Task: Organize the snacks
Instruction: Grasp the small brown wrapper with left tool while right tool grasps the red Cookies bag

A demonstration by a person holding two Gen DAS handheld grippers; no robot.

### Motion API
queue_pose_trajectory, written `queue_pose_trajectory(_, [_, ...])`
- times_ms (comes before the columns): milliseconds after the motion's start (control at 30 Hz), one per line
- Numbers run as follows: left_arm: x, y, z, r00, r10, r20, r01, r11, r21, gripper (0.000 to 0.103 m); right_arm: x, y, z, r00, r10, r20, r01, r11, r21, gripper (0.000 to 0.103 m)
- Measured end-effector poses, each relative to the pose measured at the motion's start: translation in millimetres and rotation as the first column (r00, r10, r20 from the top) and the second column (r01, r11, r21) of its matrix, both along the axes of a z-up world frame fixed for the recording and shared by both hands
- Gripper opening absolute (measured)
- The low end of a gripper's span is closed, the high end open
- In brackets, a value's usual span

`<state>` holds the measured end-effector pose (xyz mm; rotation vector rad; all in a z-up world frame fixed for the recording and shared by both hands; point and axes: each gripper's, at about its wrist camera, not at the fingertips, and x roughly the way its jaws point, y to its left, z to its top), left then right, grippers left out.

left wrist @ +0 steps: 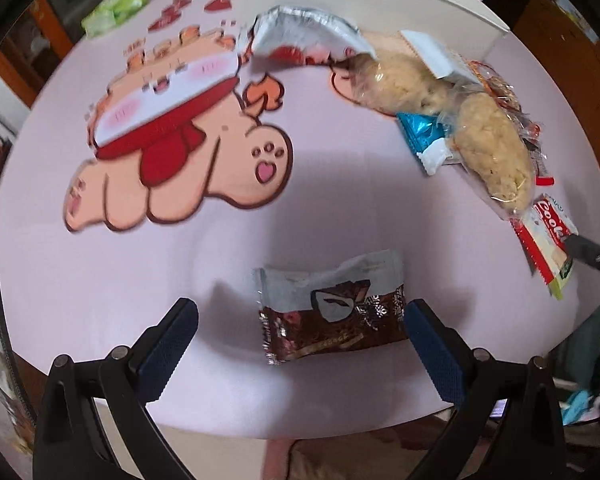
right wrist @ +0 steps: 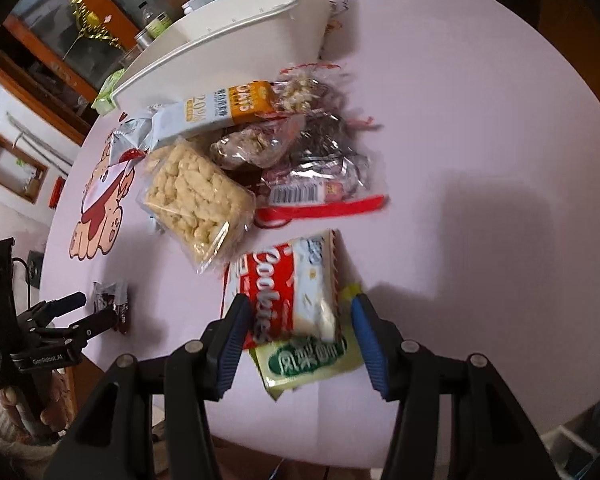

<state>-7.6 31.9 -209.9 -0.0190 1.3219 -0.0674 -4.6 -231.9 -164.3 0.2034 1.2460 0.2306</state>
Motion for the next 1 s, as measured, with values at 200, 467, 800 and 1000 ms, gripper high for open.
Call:
queue_pose_trajectory(200, [3, -3, -14, 1.000, 0.010, -0.029, -0.011, 0.999, -0.033, 0.102, 12, 23, -3, 0.996, 0.084, 0.037, -0.080, 0.992, -0.097, 0.046])
queue_pose_trajectory(467, [3, -8, -20, 0.999, 0.052, -0.016, -0.052, 0.998, 0.025, 0.101, 14, 26, 11, 0.989, 0.117, 0.094, -0.110, 0.991, -0.080, 0.016])
queue_pose_trajectory(800, [5, -29, -6, 0.999, 0.016, 0.048, -0.018, 0.999, 0.051, 0.038, 6, 28, 35, 0.980, 0.134, 0.147, -0.125, 0.990, -0.070, 0.013])
queue_pose_trajectory(1000, [11, -31, 9, 0.997, 0.024, 0.070, -0.025, 1.000, 0.012, 0.034, 4, 28, 63, 0.968, 0.137, 0.210, -0.127, 0.990, -0.063, 0.013])
